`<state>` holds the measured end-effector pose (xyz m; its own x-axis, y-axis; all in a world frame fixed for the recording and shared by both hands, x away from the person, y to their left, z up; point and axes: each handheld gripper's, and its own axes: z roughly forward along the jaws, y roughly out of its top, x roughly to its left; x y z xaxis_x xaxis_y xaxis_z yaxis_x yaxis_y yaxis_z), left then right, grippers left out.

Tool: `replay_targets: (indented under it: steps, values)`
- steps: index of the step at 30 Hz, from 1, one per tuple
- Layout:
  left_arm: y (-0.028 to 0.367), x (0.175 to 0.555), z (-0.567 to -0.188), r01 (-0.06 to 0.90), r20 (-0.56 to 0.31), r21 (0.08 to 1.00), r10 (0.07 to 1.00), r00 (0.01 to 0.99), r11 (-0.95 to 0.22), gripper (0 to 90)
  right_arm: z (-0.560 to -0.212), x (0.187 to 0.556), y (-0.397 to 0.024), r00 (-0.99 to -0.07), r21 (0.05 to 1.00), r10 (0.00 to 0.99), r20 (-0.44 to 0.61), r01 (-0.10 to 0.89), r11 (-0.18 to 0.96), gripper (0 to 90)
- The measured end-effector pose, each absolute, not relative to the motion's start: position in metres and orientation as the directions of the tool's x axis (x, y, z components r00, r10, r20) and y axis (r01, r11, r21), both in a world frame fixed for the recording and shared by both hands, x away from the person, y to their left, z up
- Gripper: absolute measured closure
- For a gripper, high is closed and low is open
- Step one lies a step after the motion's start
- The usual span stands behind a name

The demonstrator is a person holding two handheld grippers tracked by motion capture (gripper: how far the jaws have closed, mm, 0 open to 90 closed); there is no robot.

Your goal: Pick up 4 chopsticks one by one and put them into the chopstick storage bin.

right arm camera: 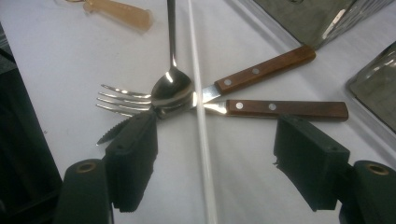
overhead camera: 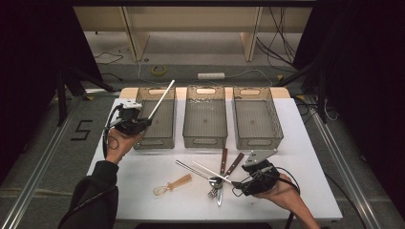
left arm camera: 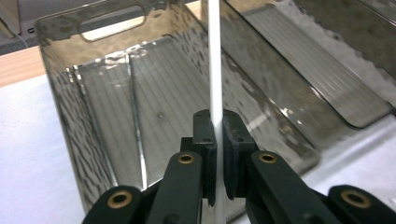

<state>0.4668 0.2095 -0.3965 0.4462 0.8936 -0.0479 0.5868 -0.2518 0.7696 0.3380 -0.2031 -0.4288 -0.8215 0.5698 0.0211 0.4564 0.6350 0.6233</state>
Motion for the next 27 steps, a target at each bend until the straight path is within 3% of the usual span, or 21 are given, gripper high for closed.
replay_targets:
  steps: [27]
  values:
    - [0.231,0.497,-0.424,0.65,-0.076,0.741,0.941,0.331,-0.169,84.8,-0.431,0.337,-0.205,-0.821,0.623,0.57,0.037,0.465,0.629,31.2]
